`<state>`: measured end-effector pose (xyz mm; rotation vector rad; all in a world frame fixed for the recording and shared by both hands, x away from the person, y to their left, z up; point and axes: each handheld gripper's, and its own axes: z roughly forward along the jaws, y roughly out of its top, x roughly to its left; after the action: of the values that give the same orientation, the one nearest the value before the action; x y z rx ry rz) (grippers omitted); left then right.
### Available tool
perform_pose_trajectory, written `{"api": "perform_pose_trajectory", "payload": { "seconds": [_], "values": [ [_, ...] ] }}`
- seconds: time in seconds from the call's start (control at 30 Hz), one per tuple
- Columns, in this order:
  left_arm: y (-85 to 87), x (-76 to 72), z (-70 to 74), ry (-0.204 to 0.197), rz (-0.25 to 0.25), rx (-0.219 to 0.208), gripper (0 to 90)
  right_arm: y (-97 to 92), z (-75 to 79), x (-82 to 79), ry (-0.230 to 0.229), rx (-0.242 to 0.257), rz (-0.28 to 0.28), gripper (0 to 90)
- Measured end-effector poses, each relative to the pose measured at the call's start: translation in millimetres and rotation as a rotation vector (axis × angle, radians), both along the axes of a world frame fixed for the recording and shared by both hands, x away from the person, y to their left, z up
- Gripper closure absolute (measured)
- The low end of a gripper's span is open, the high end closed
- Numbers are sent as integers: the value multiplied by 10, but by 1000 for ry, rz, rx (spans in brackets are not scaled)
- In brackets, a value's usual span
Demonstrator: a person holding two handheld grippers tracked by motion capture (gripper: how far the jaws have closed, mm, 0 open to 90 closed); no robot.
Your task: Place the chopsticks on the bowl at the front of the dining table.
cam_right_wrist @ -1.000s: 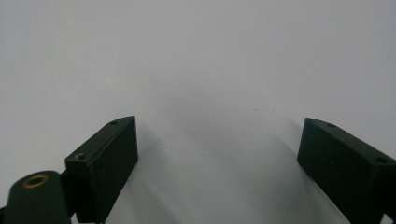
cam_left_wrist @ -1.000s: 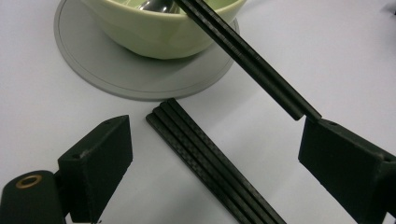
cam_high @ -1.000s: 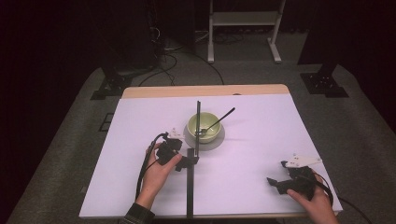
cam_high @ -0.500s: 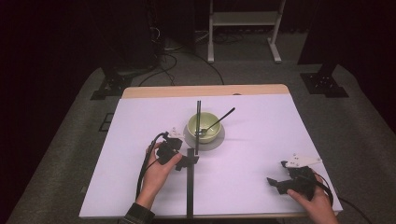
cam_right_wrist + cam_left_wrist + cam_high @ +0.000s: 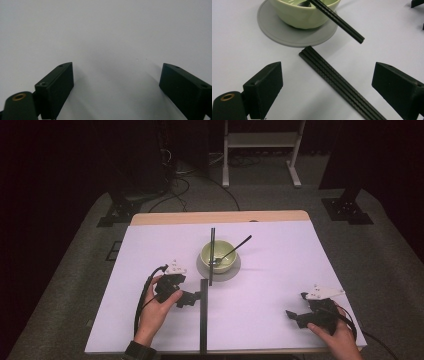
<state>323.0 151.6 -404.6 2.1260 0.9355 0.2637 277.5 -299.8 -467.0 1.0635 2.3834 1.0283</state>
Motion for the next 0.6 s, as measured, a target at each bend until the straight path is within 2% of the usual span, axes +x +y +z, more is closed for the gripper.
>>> {"api": "perform_pose_trajectory", "payload": {
  "seconds": [0.6],
  "values": [
    [466, -236, -21, -42, 11, -3, 89, 1, 2, 2, 3, -1, -1, 105]
  ]
}}
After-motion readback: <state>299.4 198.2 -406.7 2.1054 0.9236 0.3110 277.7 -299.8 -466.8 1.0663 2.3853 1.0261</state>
